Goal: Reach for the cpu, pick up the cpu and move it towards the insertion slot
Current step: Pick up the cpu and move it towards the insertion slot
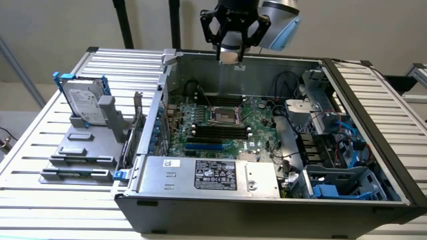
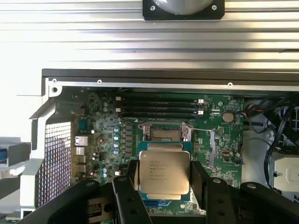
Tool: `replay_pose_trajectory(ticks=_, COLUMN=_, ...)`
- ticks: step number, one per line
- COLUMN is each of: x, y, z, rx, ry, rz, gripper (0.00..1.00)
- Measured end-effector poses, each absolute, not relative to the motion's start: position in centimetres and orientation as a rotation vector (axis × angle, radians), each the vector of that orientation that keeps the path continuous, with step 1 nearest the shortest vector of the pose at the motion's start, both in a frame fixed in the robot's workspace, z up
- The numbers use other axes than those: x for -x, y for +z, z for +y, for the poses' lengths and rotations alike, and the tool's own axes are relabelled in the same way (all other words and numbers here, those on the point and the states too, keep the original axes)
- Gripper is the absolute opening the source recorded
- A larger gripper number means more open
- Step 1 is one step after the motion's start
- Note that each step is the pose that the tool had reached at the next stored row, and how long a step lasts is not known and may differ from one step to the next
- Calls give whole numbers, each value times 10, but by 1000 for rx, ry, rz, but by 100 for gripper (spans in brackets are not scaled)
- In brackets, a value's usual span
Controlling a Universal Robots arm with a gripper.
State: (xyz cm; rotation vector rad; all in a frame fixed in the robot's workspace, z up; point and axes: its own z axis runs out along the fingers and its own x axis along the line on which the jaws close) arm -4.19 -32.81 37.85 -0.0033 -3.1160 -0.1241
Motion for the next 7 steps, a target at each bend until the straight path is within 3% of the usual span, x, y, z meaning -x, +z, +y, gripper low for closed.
replay_pose_trajectory(ticks=7, x=42, y=378, z=-328, rx=4, ry=-124, rz=-3116, gripper=54)
